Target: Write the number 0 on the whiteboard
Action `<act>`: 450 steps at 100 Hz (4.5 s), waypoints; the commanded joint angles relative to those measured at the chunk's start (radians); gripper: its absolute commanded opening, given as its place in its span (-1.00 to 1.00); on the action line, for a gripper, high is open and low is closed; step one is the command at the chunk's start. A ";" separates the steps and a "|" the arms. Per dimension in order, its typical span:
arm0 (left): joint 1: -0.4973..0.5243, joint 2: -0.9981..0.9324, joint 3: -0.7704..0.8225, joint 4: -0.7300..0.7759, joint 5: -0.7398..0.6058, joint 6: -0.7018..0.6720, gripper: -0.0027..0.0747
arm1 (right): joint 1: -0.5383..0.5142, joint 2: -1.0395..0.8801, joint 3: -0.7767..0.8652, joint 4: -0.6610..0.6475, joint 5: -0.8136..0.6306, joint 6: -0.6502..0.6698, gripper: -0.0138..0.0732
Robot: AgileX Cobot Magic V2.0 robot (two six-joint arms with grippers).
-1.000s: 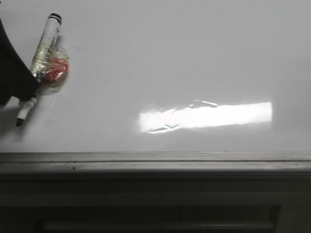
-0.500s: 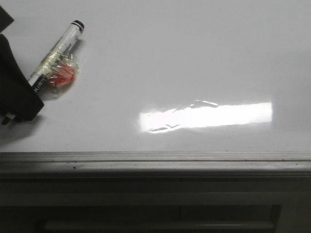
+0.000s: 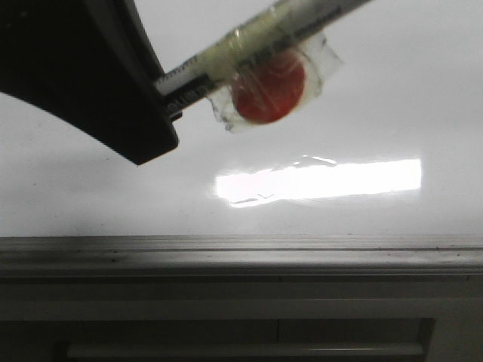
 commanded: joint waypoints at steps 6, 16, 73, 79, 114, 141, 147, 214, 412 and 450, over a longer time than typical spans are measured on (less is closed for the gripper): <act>-0.069 -0.017 -0.036 0.068 -0.040 -0.002 -0.98 | 0.104 0.075 -0.081 0.063 0.021 -0.077 0.32; -0.069 -0.017 -0.036 0.068 -0.040 -0.008 -0.98 | 0.192 0.115 -0.089 0.059 0.029 -0.098 0.32; -0.069 -0.024 -0.042 0.068 -0.045 -0.010 -0.98 | 0.431 0.367 -0.089 0.006 -0.149 -0.105 0.19; -0.069 -0.033 -0.042 0.065 -0.048 -0.010 -0.98 | 0.431 0.389 -0.089 0.013 -0.149 -0.105 0.04; -0.069 -0.064 -0.042 0.064 -0.069 -0.010 -0.98 | 0.431 0.429 -0.089 0.062 -0.147 -0.105 -0.84; -0.069 -0.064 -0.042 0.058 -0.102 -0.045 -0.98 | 0.431 0.427 -0.089 0.068 -0.148 -0.105 -0.84; -0.069 -0.064 -0.042 0.058 -0.104 -0.077 -0.94 | 0.431 0.424 -0.089 0.068 -0.158 -0.105 -0.84; -0.060 -0.391 -0.037 0.210 -0.070 -0.466 -0.23 | 0.242 0.329 -0.062 0.004 -0.191 0.015 -0.79; -0.046 -0.901 0.288 0.593 -0.060 -1.114 -0.98 | 0.061 0.525 -0.298 -0.563 -0.110 0.685 -0.78; -0.046 -0.901 0.288 0.599 -0.060 -1.114 -0.98 | 0.167 0.566 -0.298 -0.584 -0.104 0.685 -0.78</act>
